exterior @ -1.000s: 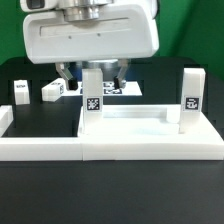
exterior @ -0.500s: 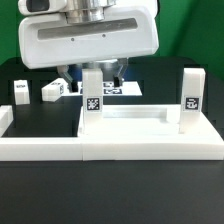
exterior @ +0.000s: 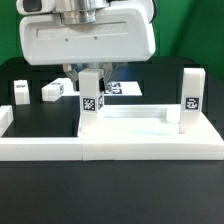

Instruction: Assemble desk

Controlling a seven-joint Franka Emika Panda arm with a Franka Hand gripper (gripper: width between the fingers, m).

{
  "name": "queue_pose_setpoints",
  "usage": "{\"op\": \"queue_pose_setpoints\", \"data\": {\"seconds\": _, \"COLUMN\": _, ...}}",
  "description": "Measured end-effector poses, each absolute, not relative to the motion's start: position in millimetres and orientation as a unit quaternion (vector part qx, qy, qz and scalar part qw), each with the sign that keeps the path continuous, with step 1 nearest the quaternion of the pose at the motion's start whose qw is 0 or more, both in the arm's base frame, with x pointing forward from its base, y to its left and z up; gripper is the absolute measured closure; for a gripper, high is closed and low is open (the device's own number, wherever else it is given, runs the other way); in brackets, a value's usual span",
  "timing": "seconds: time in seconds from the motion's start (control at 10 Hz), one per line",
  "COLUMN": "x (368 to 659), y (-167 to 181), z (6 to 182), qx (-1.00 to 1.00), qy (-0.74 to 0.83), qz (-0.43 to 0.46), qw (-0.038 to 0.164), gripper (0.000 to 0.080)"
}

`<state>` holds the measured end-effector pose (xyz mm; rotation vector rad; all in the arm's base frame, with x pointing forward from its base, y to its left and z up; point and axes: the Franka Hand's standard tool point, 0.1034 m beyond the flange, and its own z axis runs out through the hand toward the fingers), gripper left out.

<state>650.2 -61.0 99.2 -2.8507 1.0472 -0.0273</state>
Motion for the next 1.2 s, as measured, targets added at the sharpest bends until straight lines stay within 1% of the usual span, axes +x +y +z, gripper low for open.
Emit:
{"op": "queue_pose_setpoints", "data": {"seconds": 0.1, "x": 650.3, "y": -59.3, "z": 98.9, "qx": -0.898, "qy": 0.437, "qz": -0.004, "qw": 0.053, "gripper": 0.0499}}
{"op": "queue_pose_setpoints", "data": {"seconds": 0.2, "x": 650.9, "y": -61.7, "z": 99.1, "qx": -0.844, "qy": 0.532, "qz": 0.004, "qw": 0.068, "gripper": 0.0499}}
{"op": "queue_pose_setpoints", "data": {"seconds": 0.3, "x": 650.0, "y": -65.9, "z": 99.0, "qx": -0.807, "qy": 0.585, "qz": 0.011, "qw": 0.085, "gripper": 0.0499}}
{"op": "queue_pose_setpoints", "data": {"seconds": 0.4, "x": 648.8, "y": -68.4, "z": 98.8, "qx": -0.8, "qy": 0.594, "qz": 0.008, "qw": 0.09, "gripper": 0.0499}}
{"op": "queue_pose_setpoints", "data": {"seconds": 0.8, "x": 648.3, "y": -64.2, "z": 97.7, "qx": -0.725, "qy": 0.682, "qz": 0.022, "qw": 0.089, "gripper": 0.0499}}
{"op": "queue_pose_setpoints", "data": {"seconds": 0.9, "x": 648.7, "y": -65.3, "z": 96.3, "qx": -0.666, "qy": 0.739, "qz": 0.032, "qw": 0.094, "gripper": 0.05}}
{"op": "queue_pose_setpoints", "data": {"seconds": 1.0, "x": 648.3, "y": -62.7, "z": 93.4, "qx": -0.624, "qy": 0.775, "qz": 0.038, "qw": 0.091, "gripper": 0.05}}
{"op": "queue_pose_setpoints", "data": {"seconds": 1.2, "x": 649.7, "y": -60.2, "z": 93.3, "qx": -0.534, "qy": 0.84, "qz": 0.035, "qw": 0.089, "gripper": 0.0497}}
